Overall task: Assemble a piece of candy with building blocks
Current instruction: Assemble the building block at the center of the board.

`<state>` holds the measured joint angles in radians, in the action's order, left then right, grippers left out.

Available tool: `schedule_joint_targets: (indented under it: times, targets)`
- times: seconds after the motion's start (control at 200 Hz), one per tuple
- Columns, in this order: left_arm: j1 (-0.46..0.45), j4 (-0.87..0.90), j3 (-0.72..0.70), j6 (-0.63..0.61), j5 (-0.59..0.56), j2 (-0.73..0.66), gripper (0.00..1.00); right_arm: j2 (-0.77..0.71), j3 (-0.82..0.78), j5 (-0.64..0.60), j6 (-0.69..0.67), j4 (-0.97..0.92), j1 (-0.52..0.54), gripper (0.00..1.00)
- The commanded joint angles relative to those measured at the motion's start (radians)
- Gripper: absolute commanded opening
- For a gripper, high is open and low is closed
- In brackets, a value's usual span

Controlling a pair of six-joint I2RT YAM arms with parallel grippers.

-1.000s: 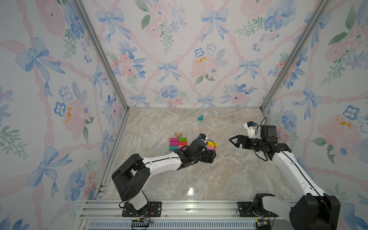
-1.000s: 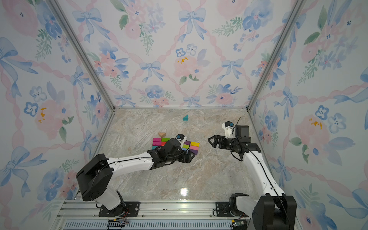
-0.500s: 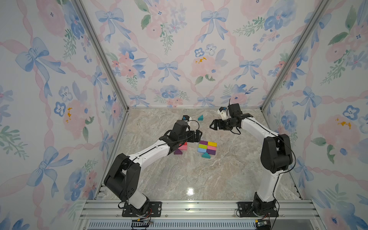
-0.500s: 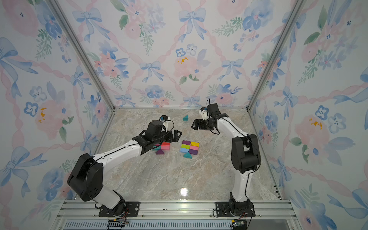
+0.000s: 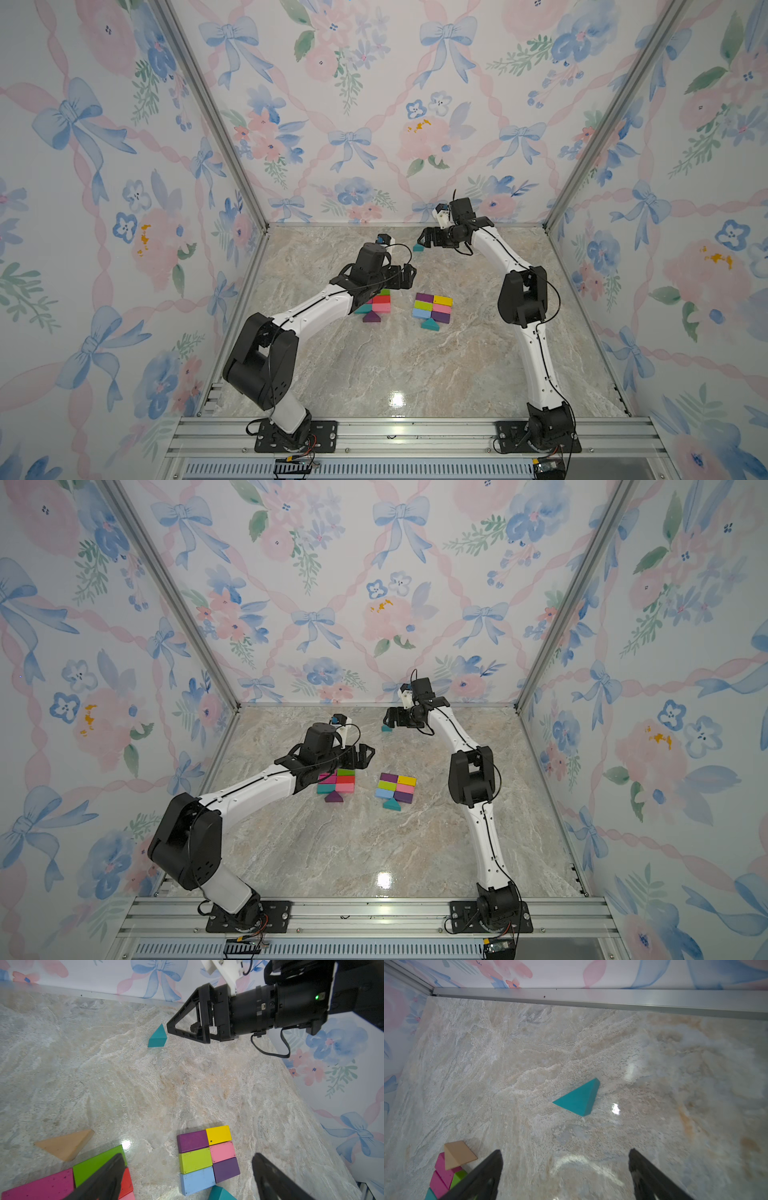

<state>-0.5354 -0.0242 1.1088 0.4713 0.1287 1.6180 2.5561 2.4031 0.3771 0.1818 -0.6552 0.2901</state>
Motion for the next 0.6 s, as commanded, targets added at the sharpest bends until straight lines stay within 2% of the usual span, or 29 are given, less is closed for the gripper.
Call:
schedule_joint_targets:
  times: [0.0,0.355,0.595]
  targets:
    - [0.012,0.017,-0.028,-0.01,0.002,-0.025,0.98,0.062,0.044,0.029,0.108,0.04,0.004,0.95]
    - [0.047,0.01,-0.098,0.0,-0.003,-0.103,0.98,0.176,0.096,0.0,0.342,0.243,0.015,0.93]
    - [0.074,-0.002,-0.153,0.004,0.003,-0.15,0.98,0.241,0.14,0.0,0.377,0.245,0.023,0.83]
